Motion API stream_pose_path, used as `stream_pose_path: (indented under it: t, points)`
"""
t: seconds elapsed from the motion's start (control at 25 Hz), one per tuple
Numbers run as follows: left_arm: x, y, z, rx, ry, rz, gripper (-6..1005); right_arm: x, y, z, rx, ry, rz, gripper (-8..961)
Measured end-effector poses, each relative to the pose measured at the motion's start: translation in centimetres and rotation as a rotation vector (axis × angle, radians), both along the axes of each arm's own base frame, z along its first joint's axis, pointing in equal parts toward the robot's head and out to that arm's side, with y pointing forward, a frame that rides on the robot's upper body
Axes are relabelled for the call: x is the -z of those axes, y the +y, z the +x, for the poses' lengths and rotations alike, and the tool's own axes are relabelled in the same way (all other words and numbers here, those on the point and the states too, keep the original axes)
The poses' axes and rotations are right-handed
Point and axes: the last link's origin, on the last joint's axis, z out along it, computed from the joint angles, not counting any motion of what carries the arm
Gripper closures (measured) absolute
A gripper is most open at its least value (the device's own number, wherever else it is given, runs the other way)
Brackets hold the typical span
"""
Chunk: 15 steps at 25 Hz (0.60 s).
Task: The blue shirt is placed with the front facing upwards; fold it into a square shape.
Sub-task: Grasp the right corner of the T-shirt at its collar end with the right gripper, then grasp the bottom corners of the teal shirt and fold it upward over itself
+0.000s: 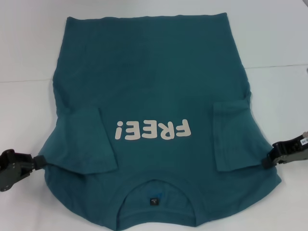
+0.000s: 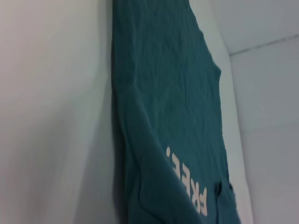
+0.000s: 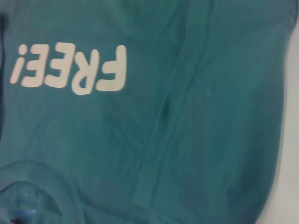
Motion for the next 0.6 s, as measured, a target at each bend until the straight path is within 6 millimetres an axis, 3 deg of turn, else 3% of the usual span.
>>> stream_pose_path:
  t: [0.6]
  points:
    - [-0.5,-2.6,-0.3,0.017,0.068,-0.159,998,-1.8,-1.9,-0.7,-0.01,0.012,-0.111,903]
